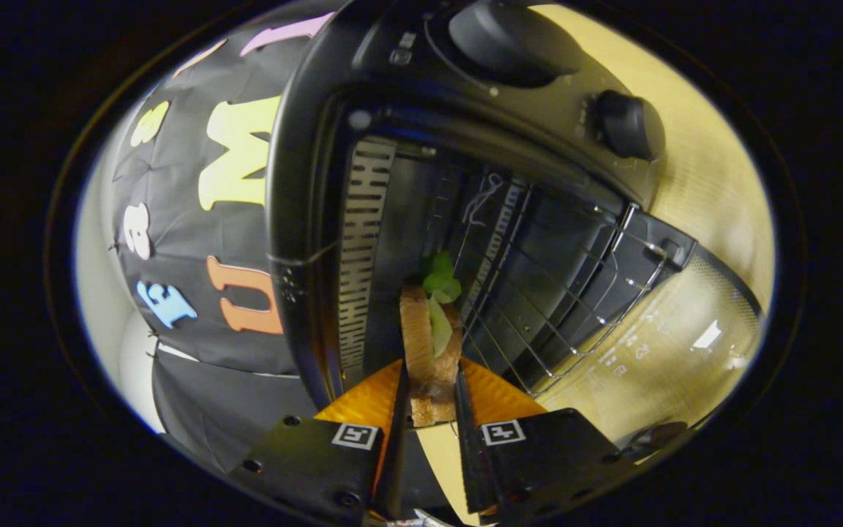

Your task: Open the toaster oven, put the food inside, and close the toaster oven door.

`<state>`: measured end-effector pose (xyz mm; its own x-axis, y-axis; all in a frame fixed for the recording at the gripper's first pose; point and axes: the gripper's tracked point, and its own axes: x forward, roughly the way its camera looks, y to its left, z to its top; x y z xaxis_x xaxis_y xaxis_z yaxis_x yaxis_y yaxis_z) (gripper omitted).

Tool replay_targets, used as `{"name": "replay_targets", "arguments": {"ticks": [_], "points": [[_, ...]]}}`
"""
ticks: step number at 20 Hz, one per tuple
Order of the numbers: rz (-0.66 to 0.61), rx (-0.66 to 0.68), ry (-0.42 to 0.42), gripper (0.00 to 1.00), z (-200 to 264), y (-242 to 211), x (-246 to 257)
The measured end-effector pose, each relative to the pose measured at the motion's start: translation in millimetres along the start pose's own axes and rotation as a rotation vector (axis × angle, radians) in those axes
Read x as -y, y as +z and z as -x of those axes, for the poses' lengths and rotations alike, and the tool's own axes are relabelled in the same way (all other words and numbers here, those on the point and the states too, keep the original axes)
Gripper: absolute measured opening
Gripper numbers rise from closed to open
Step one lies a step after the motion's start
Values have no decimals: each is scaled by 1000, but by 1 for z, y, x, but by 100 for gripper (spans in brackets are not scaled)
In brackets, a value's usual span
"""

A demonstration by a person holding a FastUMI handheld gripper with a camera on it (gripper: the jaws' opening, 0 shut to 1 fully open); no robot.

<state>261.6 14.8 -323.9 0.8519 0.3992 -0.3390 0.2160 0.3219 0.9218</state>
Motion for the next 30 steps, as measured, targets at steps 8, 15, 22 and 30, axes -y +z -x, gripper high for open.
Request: {"name": "replay_targets", "arguments": {"ticks": [8,15,22,30], "points": [[112,-104,-162,90,7,-33,10],[240,-163,-313,94,28,-46,17],[568,-269,-383,96,85,-87,25],[996,-250,-592,99,149,-90,93]]}}
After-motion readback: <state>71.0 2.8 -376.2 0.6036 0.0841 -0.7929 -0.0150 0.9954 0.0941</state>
